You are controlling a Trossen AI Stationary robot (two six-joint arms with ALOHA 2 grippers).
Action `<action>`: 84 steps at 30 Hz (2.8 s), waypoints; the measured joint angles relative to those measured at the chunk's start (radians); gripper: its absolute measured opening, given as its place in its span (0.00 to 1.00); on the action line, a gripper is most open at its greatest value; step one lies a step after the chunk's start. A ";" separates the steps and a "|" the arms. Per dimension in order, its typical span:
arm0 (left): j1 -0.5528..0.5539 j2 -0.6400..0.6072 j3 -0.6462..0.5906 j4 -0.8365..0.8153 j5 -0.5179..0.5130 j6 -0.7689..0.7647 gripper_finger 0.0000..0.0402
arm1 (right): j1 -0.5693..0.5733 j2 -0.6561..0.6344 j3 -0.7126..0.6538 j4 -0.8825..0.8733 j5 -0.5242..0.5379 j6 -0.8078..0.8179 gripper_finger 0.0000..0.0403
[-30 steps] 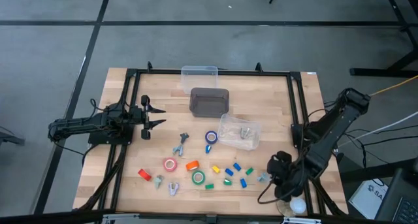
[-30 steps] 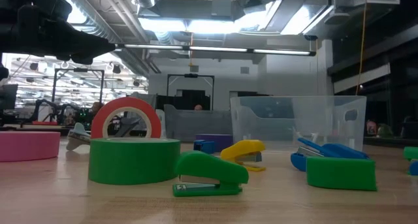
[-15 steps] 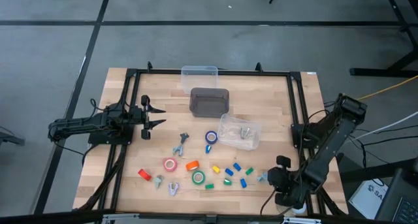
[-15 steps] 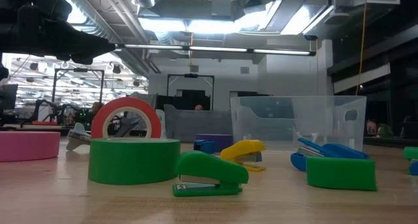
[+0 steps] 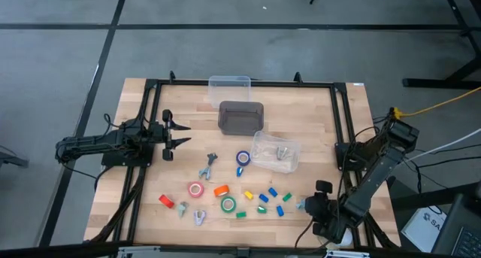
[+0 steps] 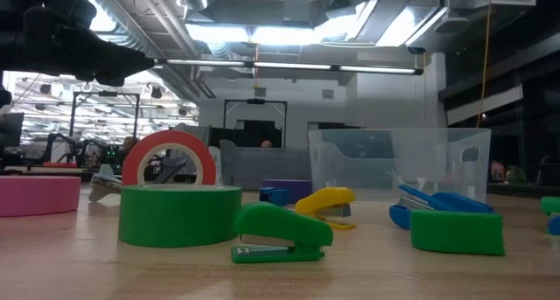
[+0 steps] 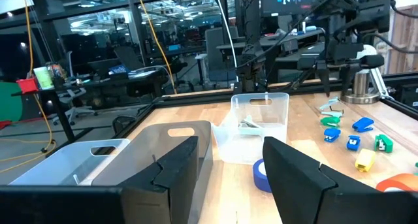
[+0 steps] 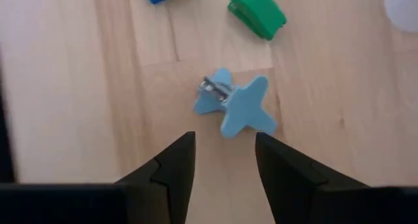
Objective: Pick and place Stapler, Stapler remover, tape
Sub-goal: Put the blue staple remover into the bottom transparent bin
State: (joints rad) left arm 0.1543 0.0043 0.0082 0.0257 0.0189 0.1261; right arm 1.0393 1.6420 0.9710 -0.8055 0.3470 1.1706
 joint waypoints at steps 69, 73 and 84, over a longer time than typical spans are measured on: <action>0.000 0.000 0.000 0.000 0.000 0.000 0.42 | -0.228 -0.156 0.000 -0.031 0.209 -0.305 0.01; 0.000 0.000 0.000 0.000 0.000 0.000 0.42 | -0.285 -0.172 0.000 -0.020 0.210 -0.375 0.01; 0.000 0.000 0.000 0.000 0.000 0.000 0.42 | -0.409 -0.218 0.000 -0.009 0.209 -0.552 0.01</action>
State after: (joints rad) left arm 0.1541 0.0043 0.0084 0.0257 0.0189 0.1261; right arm 0.6304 1.4238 0.9707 -0.8143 0.5564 0.6187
